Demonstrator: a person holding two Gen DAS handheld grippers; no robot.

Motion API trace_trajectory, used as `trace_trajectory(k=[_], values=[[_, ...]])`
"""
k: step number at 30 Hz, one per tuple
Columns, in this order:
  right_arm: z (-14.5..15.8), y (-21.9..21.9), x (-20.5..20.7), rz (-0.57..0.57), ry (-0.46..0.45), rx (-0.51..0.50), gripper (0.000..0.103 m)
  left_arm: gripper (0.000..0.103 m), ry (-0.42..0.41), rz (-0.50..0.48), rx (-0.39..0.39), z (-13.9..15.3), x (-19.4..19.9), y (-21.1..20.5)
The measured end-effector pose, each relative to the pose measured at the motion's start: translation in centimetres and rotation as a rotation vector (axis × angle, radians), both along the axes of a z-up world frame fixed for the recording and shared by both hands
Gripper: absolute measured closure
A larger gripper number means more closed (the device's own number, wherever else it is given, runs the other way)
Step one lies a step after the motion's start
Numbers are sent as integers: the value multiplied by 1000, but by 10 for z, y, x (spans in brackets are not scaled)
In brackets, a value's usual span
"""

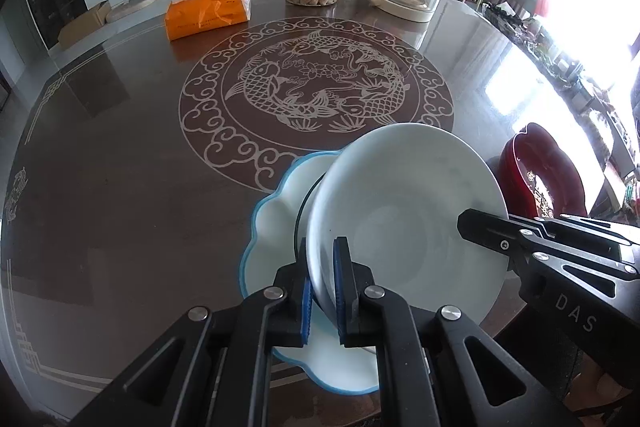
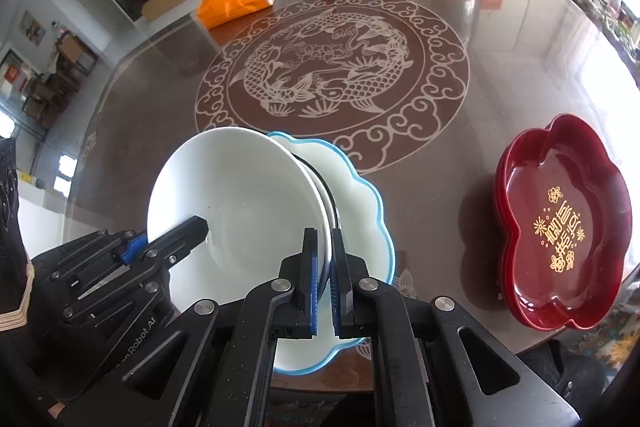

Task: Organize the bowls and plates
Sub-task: 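Lower the patterned bowl into the white bowl on the scalloped dish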

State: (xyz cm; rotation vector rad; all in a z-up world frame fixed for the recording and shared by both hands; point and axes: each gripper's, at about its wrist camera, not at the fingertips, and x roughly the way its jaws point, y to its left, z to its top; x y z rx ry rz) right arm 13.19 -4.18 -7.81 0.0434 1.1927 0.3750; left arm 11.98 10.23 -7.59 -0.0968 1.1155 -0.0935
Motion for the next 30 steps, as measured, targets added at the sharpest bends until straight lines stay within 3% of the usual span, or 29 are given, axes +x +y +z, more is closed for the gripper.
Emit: trace_trajectory(k=[9,16,20,24,26,28,30], values=[[-12,-8,11,-42,77,100,96,95,-38,6,-48,12,-2,15],[-11,5,9,7,44,22,95,95,-100,5,-28,25,-9,14],[-12,4,12,8,47,42,90,95,-106,-2,-26,23,-11,11],[-12,-2,16,-14,82,144,71,95,-110,7,-48,21,-12,12],[-11,-3,16,-22,93,172,67,95,-110,10,-53,19,-13,11],[-13,-11,19,-57,124,264,58,95,-122,16,-54,19,-14,12],[-15,-20,22,-102,153,345,55,95,-127,25,-42,18,-14,12]])
